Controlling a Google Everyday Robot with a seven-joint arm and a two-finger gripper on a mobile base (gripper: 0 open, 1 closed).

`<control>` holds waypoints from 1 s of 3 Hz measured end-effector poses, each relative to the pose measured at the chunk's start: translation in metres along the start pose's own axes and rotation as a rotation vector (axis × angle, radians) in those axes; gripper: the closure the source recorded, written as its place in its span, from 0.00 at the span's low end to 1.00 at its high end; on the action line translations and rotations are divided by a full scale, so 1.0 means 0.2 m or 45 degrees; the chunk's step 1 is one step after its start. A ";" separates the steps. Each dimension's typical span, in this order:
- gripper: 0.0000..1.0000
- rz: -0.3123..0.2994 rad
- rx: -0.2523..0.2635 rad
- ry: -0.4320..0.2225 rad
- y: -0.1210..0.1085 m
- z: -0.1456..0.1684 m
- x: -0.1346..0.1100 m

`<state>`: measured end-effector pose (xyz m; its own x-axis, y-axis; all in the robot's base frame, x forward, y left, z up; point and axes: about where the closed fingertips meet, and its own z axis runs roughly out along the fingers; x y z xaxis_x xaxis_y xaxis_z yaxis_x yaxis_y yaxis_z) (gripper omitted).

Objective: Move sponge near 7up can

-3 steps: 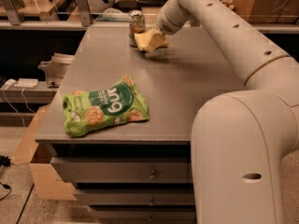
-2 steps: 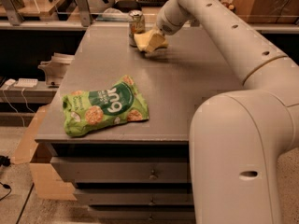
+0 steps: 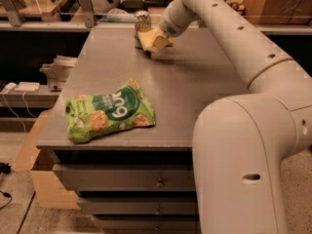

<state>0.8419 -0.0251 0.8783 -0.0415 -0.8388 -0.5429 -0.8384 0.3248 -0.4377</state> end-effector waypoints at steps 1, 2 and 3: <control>0.00 0.001 -0.016 -0.010 0.02 0.01 -0.01; 0.00 0.008 -0.024 -0.017 0.03 0.01 -0.01; 0.00 0.023 0.006 -0.006 0.00 -0.05 0.03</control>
Offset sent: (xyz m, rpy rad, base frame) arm -0.0101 -0.0002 0.0033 0.0302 0.0124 0.0088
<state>0.8360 -0.0337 0.8815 -0.0542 -0.8308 -0.5539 -0.8349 0.3419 -0.4313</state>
